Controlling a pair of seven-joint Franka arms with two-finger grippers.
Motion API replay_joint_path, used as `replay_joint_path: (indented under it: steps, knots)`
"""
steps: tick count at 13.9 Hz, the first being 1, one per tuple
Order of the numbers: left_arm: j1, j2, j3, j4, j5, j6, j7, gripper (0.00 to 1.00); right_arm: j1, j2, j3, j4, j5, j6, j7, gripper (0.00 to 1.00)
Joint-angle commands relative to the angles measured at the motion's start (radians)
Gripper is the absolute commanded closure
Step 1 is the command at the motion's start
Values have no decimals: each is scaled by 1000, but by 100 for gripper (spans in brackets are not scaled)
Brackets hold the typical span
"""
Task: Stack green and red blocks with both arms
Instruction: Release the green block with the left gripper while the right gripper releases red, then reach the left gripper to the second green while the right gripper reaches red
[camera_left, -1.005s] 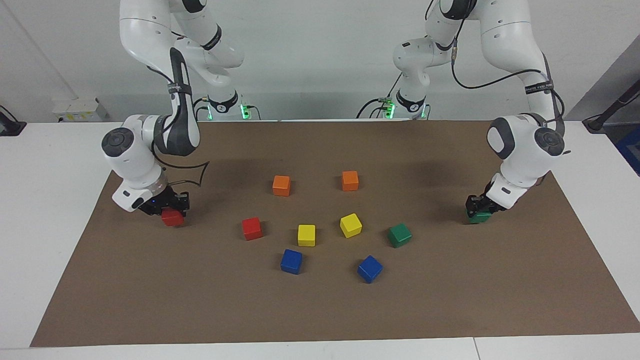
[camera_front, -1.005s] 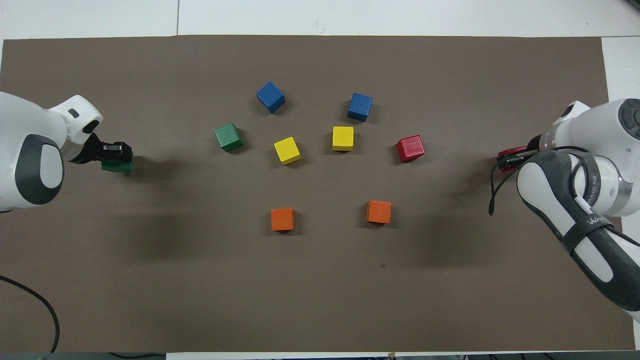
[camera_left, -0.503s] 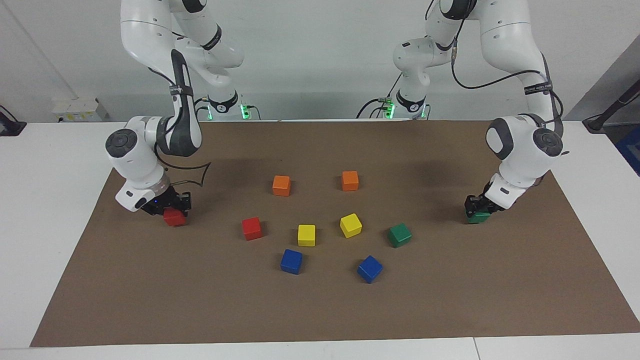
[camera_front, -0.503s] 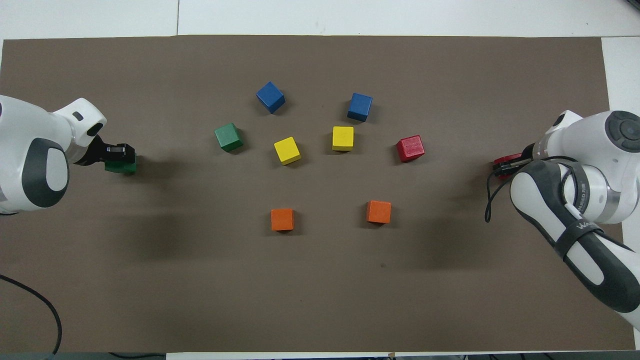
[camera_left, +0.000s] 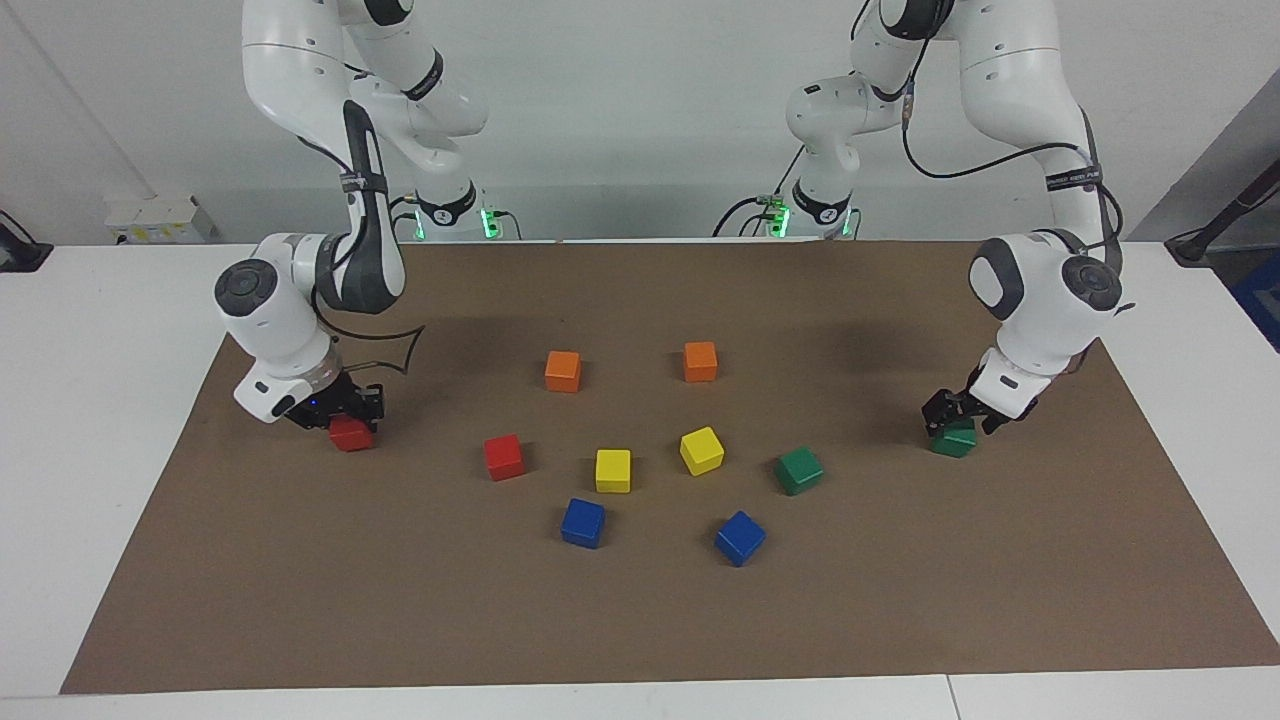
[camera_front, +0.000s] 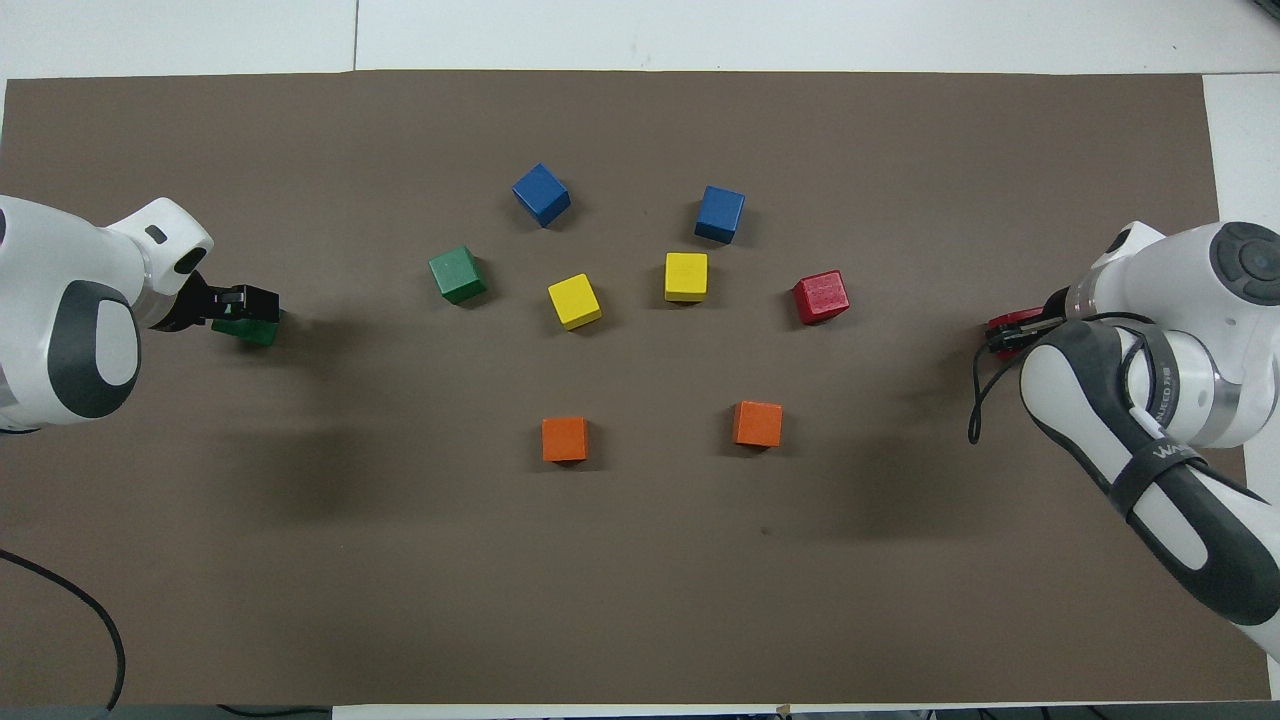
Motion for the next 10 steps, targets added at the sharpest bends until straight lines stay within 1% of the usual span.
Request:
replay_joint_path:
  steps: [1,3,4,7,9,10]
  knots:
    - [-7,-4,-4,55,-11,-1,-4,0,-2,-9,3,-19,-6,22,21,100]
    - [-27,0,-4,114,-11,-36,-10,0,-3,0,3,-19,-6,26,22,100]
    - [-47,3,-4,138,-11,-43,-48,0,-3,1,2,-19,-6,26,22,100]
    - [-165,37,-3,217,-11,-70,-331,0,-3,1,2,-19,-6,26,22,100]
    - [-240,72,-3,307,-10,-133,-505,0,-3,1,2,-19,-6,27,22,100]
    - [-304,109,-1,362,-5,-173,-581,0,-3,1,2,-20,-6,27,22,100]
